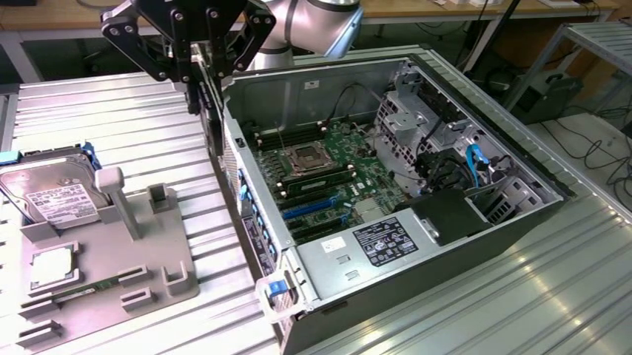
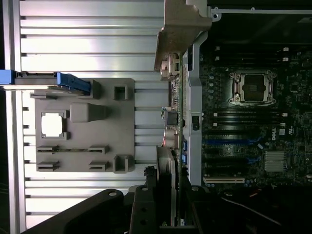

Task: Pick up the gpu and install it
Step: 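Pick up the gpu and move the gpu toward the slot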

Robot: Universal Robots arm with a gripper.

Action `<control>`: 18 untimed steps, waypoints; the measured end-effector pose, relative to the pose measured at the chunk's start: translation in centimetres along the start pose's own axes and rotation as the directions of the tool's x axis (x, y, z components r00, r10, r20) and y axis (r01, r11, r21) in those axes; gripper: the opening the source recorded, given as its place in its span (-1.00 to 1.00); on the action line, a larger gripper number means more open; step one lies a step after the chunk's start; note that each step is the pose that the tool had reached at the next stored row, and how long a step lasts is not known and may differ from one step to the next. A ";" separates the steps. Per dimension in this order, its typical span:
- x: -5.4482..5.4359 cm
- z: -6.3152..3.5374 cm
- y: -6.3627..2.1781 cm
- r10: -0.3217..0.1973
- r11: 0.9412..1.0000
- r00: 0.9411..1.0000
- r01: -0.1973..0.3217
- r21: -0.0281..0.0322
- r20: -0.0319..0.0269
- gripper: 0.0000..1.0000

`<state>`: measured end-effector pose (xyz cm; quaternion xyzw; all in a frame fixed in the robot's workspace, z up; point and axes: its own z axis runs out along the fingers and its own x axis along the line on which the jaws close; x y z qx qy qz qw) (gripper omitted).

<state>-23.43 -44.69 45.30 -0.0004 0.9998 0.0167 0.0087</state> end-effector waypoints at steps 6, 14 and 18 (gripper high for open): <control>-0.5 0.01 0.00 0.000 1.000 1.000 0.000 0.000 0.000 -0.45; -1.3 0.03 0.00 0.000 1.000 1.000 0.000 0.000 0.000 -0.45; -1.7 0.03 0.00 0.000 1.000 1.000 0.000 0.000 0.000 -0.45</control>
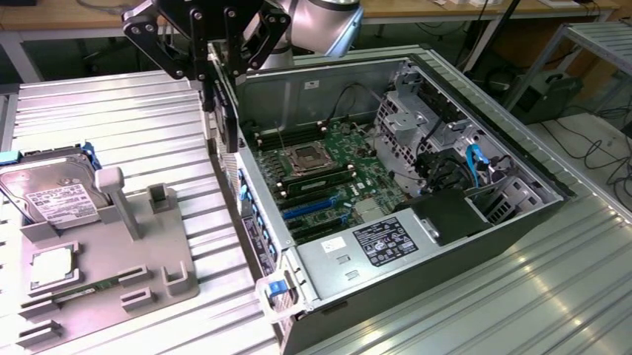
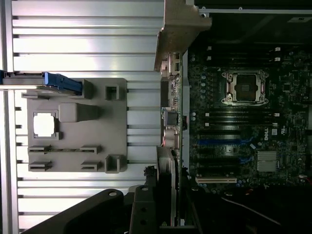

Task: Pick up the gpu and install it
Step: 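Pick up the gpu and move the gpu toward the slot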

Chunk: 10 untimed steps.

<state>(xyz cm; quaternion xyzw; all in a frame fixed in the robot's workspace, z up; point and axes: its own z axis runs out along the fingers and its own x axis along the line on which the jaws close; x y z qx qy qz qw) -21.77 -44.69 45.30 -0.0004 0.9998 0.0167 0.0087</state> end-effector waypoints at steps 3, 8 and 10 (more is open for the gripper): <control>-0.2 0.00 0.00 0.000 1.000 1.000 0.000 0.000 0.000 -0.45; -0.8 0.02 0.00 0.000 1.000 1.000 0.000 0.000 0.000 -0.45; -1.0 0.02 0.00 0.000 1.000 1.000 0.000 0.000 0.000 -0.45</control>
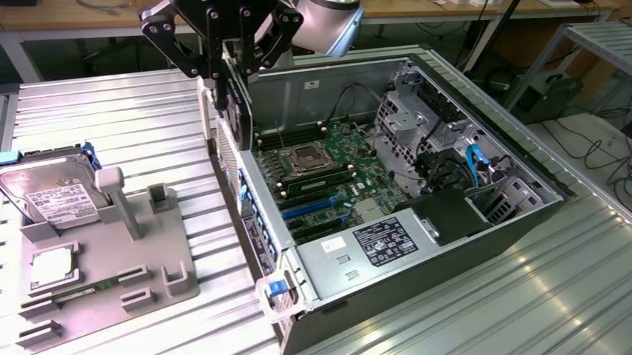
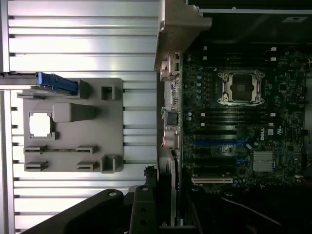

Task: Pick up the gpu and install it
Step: 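Pick up the gpu and move the gpu toward the slot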

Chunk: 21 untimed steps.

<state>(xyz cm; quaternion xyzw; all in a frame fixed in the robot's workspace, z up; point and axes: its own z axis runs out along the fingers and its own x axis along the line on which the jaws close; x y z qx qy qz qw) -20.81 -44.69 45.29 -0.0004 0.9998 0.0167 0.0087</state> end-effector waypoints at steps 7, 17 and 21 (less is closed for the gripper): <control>-0.6 0.01 0.00 0.000 1.000 1.000 0.000 0.000 0.000 -0.45; -1.4 0.04 0.00 0.000 1.000 1.000 0.000 0.000 0.000 -0.45; -1.8 0.04 0.00 0.000 1.000 1.000 0.000 0.000 0.000 -0.45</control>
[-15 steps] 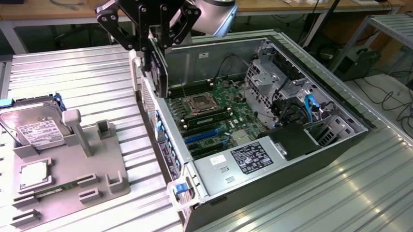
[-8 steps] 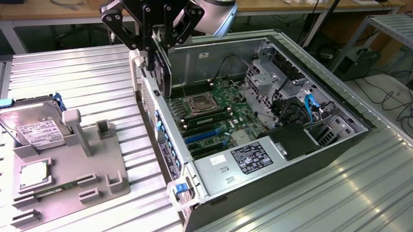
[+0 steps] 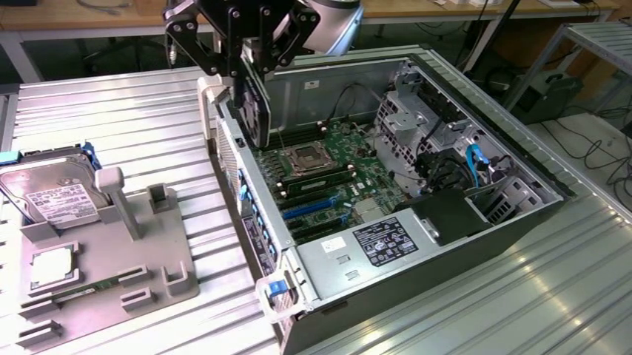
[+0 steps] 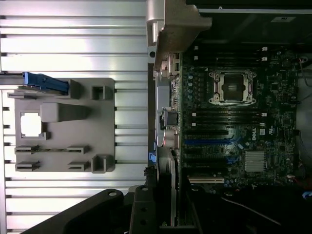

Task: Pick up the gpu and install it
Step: 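Pick up the gpu and move the gpu toward the slot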

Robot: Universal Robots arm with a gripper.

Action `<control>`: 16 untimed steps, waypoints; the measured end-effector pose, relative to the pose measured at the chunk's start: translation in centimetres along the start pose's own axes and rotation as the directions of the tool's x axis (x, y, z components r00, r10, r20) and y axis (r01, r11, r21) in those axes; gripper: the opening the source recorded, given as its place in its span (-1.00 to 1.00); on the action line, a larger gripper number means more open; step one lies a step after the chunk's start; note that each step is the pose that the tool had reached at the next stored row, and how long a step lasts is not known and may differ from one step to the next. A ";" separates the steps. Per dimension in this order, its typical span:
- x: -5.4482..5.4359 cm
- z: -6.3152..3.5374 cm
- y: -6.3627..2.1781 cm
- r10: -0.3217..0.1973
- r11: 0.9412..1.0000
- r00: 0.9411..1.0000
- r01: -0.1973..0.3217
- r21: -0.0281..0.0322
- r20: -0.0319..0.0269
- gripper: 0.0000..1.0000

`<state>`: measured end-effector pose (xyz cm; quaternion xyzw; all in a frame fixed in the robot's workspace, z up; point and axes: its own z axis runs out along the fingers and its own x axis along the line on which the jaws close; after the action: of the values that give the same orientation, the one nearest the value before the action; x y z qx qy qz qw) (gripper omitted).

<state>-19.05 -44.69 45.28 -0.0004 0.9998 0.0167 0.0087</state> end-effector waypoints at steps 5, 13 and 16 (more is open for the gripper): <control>-0.6 0.01 0.00 0.000 1.000 1.000 0.000 0.000 0.000 -0.45; -1.4 0.03 0.00 0.000 1.000 1.000 0.000 0.000 0.000 -0.45; -1.6 0.04 0.00 0.000 1.000 1.000 0.000 0.000 0.000 -0.45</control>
<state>-17.43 -44.69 45.27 -0.0004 0.9998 0.0167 0.0087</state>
